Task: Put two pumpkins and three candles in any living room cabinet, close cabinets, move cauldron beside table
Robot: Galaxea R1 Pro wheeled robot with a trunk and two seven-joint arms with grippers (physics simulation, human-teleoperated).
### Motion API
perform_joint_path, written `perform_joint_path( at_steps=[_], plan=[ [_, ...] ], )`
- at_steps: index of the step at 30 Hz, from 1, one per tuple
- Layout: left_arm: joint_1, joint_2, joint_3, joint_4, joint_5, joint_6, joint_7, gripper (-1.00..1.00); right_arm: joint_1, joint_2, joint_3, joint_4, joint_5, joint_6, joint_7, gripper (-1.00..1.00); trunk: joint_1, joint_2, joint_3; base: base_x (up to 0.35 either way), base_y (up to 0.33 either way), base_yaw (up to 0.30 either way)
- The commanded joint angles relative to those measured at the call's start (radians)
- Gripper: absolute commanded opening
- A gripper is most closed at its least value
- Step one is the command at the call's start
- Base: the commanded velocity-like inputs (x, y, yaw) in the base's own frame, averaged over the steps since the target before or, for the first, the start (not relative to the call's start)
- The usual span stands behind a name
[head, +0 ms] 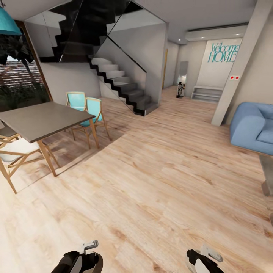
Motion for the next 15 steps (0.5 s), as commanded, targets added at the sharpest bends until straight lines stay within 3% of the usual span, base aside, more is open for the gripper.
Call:
perform_joint_path(
  at_steps=[1,15],
  plan=[
    [0.0,0.0,0.0,0.0,0.0,0.0,0.0,-1.0,0.0,0.0,0.0,0.0,0.001,0.0,0.001,-1.0,-0.004,0.007,0.003,0.0,0.0,-0.285],
    [0.0,0.001,0.001,-0.002,0.0,-0.001,0.0,-1.0,0.0,0.001,0.0,0.0,0.001,-0.001,0.001,-1.0,-0.058,0.105,0.047,0.0,0.0,-0.285]
  ],
)
